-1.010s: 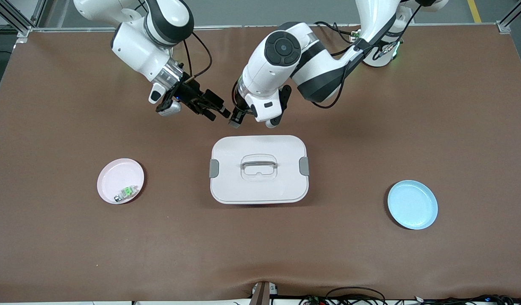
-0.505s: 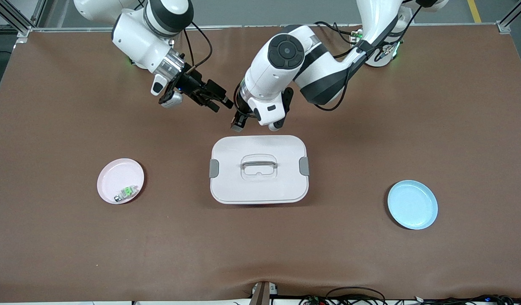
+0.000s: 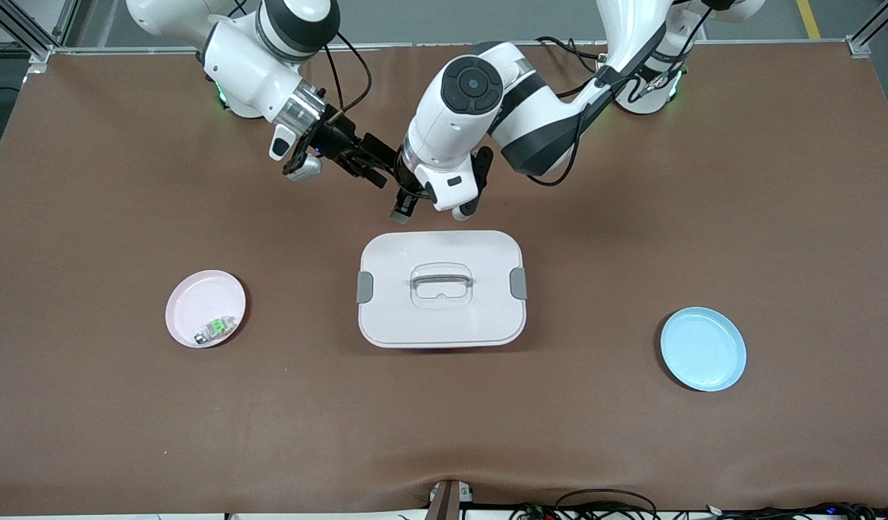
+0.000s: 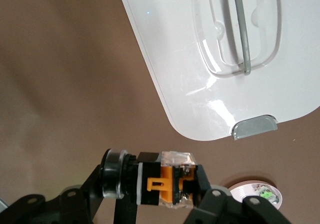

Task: Transfer orange switch to right arm and place
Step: 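Grasp the orange switch with the right gripper beside the left gripper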

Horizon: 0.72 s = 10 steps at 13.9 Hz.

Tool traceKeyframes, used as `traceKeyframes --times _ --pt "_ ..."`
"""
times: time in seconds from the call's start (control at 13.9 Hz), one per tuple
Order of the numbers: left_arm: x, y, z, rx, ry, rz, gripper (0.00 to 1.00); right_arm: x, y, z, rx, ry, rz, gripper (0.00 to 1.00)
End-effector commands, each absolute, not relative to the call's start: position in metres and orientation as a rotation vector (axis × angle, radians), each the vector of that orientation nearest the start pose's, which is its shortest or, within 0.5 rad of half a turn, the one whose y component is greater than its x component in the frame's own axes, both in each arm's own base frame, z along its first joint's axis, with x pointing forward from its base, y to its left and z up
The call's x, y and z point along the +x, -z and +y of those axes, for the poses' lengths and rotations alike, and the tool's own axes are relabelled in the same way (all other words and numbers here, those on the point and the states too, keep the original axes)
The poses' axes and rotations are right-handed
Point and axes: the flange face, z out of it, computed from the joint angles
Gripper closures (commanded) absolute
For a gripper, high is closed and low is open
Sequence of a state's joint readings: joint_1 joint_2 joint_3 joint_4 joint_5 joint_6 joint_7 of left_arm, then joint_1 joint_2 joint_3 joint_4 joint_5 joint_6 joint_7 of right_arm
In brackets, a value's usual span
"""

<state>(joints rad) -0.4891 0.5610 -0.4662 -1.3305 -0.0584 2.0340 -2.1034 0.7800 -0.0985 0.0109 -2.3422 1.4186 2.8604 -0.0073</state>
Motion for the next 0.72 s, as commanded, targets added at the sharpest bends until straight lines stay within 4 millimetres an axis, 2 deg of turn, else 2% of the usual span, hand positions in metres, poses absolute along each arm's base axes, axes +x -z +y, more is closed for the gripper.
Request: traceKeyframes --times 0.0,0.07,0.22,0.43,0.51,0.58,0.65 --pt "0.480 -0.458 -0.553 -2.682 -0.455 -1.976 1.00 0.405 -0.403 0.340 -2.186 0.213 0.579 0.00" --pt "0.480 -0.459 -0.552 -2.682 -0.454 -1.979 1.00 0.405 -0.398 0.350 -2.187 0.207 0.585 0.00" --pt "0.480 -0.458 -0.553 -2.682 -0.455 -1.976 1.00 0.411 -0.391 0.356 -2.190 0.216 0.599 0.00" --pt "0.480 -0.458 -0.552 -2.680 -0.455 -1.977 1.00 0.414 -0.392 0.357 -2.188 0.221 0.598 0.00" --pt "0.480 -0.458 -0.552 -2.681 -0.455 -1.978 1.00 0.414 -0.393 0.357 -2.186 0.221 0.598 0.05" --pt "0.480 -0.458 -0.552 -2.680 -0.455 -1.977 1.00 0.414 -0.392 0.356 -2.188 0.222 0.598 0.32" --pt "0.480 -0.458 -0.552 -2.680 -0.455 -1.977 1.00 0.414 -0.393 0.357 -2.187 0.223 0.594 0.84"
